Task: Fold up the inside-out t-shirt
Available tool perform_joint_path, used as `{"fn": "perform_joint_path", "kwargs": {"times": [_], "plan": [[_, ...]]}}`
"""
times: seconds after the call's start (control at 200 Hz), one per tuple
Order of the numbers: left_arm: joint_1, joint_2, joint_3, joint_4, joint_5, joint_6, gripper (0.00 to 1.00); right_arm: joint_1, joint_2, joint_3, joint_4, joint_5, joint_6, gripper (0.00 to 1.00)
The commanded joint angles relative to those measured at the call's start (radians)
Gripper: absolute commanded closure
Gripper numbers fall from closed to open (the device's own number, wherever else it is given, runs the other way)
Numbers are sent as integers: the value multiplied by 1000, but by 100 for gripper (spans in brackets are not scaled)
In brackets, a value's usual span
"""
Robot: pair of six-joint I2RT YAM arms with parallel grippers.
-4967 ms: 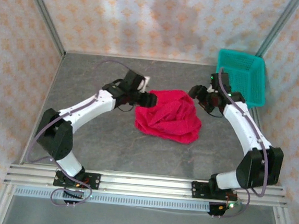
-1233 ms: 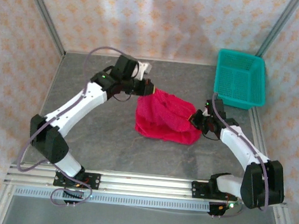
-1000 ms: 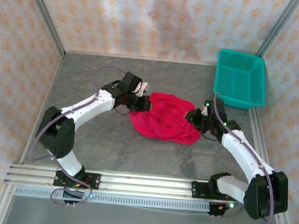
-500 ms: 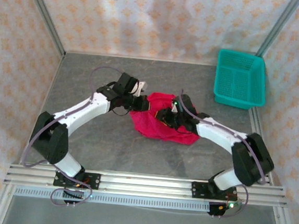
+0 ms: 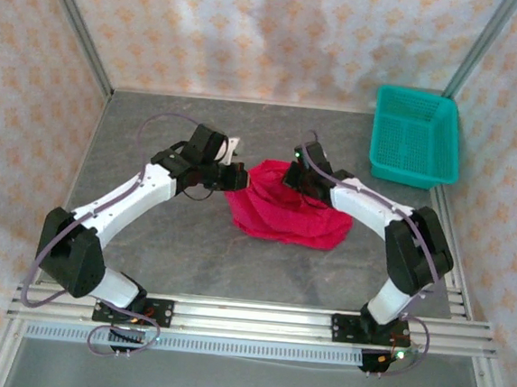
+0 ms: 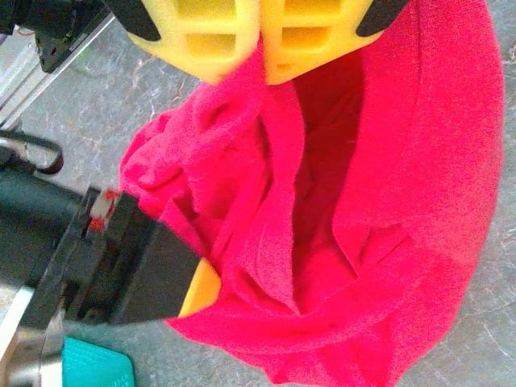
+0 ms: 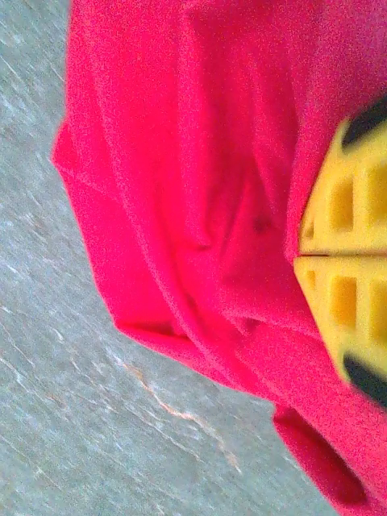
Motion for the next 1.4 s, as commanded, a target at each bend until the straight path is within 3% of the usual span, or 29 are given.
{"fn": "perform_joint_path", "kwargs": {"times": [0.0, 0.33, 0.585, 0.751, 0.881, 1.086, 1.161, 1.256, 1.396], "plan": [[15, -30, 17, -58, -26, 33, 100, -25, -10, 86, -100, 63, -46, 100], [105, -34, 143, -149, -8, 97, 100, -44, -154, 215, -242, 45, -112, 100], [106, -12, 5, -69, 24, 63, 100, -69, -309, 223, -384, 58, -119, 100], [103, -108, -12, -16, 83, -19, 100, -69, -459, 268, -492, 44, -130, 100], [84, -228, 4, 20, 52, -68, 100, -69, -540, 318, -574, 35, -134, 100], [54, -239, -94, 58, 7, -76, 100, -69, -507, 161, -495, -71, -115, 100], [48, -214, -135, 51, -5, -64, 100, -64, -470, 77, -424, -112, -106, 79], [46, -214, -198, 52, -38, -55, 100, -44, -417, 6, -360, -131, -121, 42], [47, -228, -274, 52, -85, -52, 100, 19, -325, -67, -294, -119, -168, 25]]}}
